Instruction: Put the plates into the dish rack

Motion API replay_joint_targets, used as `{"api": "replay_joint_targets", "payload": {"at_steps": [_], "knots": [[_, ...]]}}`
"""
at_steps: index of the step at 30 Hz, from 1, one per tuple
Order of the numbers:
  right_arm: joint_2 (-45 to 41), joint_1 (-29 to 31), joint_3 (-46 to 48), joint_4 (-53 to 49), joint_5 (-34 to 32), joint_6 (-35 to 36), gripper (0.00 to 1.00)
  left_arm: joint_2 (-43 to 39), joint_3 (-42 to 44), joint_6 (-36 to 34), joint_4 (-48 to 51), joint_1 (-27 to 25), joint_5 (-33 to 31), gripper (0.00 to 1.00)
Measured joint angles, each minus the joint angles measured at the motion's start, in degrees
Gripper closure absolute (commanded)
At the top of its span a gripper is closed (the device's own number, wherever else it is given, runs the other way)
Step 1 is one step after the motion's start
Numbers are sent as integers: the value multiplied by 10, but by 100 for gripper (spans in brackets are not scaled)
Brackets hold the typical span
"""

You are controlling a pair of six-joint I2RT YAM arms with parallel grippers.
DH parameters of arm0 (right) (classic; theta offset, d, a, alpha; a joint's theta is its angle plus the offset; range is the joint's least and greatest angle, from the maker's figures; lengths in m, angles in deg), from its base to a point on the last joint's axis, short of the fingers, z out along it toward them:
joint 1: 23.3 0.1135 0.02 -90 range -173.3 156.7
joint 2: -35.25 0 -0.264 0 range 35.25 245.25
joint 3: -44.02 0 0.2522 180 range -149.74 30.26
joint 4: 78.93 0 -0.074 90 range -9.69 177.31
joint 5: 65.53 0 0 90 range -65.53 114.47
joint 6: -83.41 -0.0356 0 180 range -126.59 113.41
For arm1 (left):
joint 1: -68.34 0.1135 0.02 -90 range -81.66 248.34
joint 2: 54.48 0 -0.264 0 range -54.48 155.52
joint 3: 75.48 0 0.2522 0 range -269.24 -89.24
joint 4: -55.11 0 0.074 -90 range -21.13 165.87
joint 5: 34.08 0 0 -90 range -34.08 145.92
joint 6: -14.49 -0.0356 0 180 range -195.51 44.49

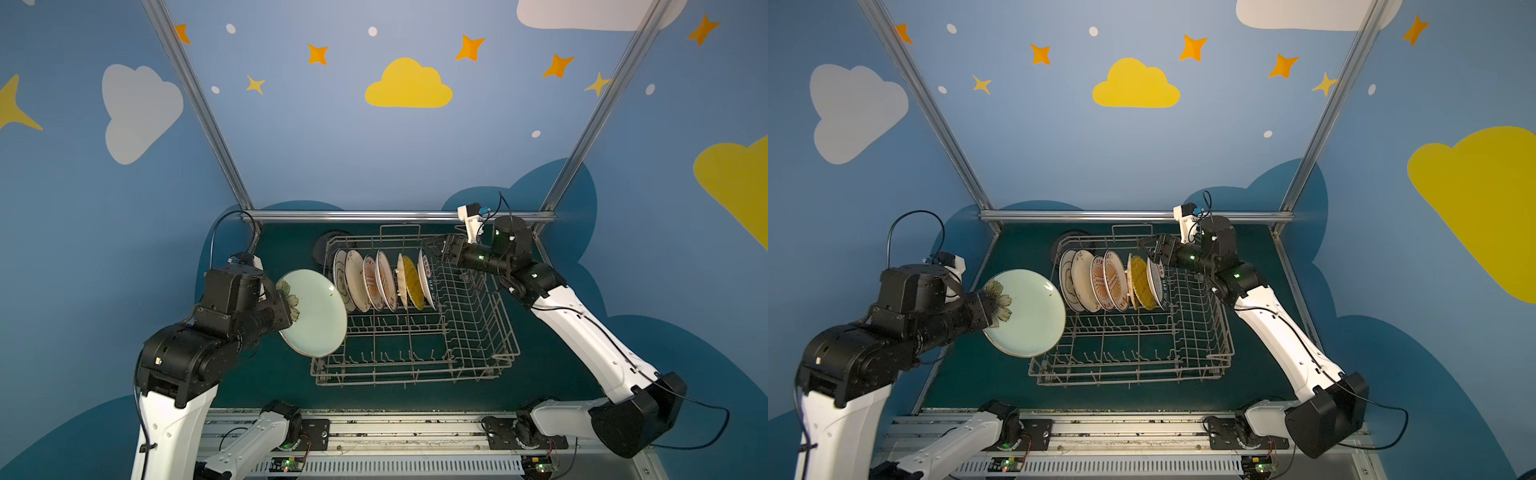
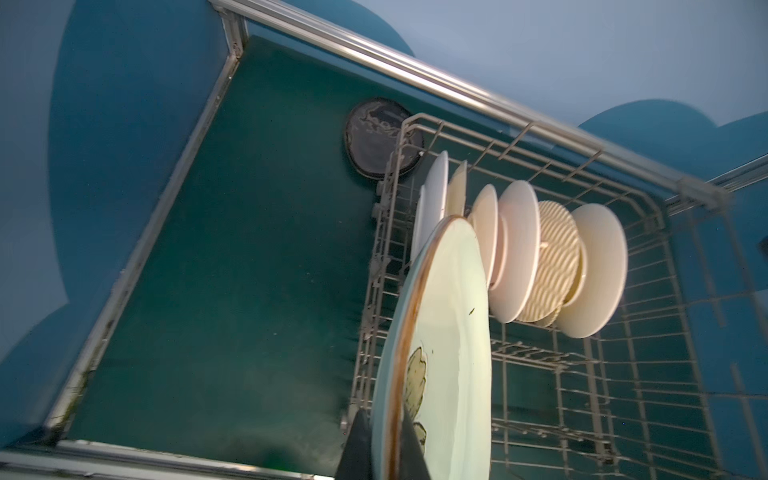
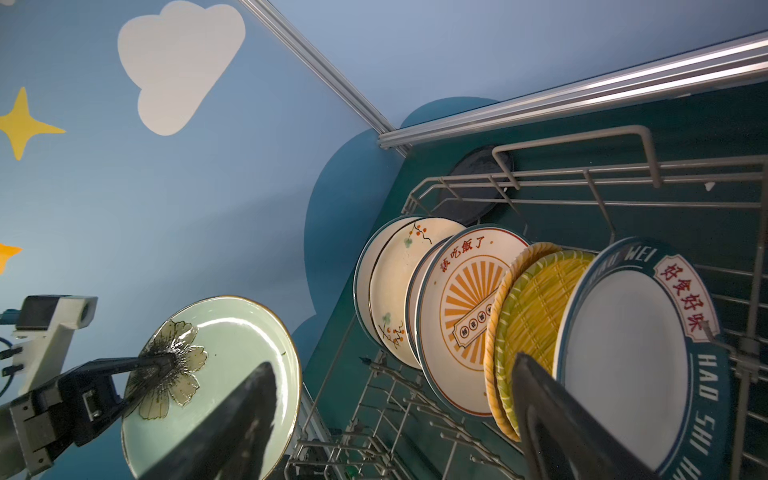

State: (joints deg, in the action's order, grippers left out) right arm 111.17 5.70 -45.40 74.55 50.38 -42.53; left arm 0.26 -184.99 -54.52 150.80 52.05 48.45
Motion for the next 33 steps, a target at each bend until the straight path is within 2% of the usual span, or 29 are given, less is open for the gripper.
{"api": "replay_joint_targets", "payload": {"at_steps": [10, 15, 21, 33], "knots": [[-18, 27, 0, -33, -38, 32, 14, 16, 4, -95, -3, -12, -28, 96], [-26, 31, 1, -45, -45, 38, 14, 27, 14, -122, -11, -63, -69, 96], [-26, 31, 4, -53, -52, 39, 14, 62, 27, -126, -27, -131, -135, 96], [-26, 36, 4, -56, -55, 39, 14, 92, 46, -79, -17, -188, -189, 96]]}}
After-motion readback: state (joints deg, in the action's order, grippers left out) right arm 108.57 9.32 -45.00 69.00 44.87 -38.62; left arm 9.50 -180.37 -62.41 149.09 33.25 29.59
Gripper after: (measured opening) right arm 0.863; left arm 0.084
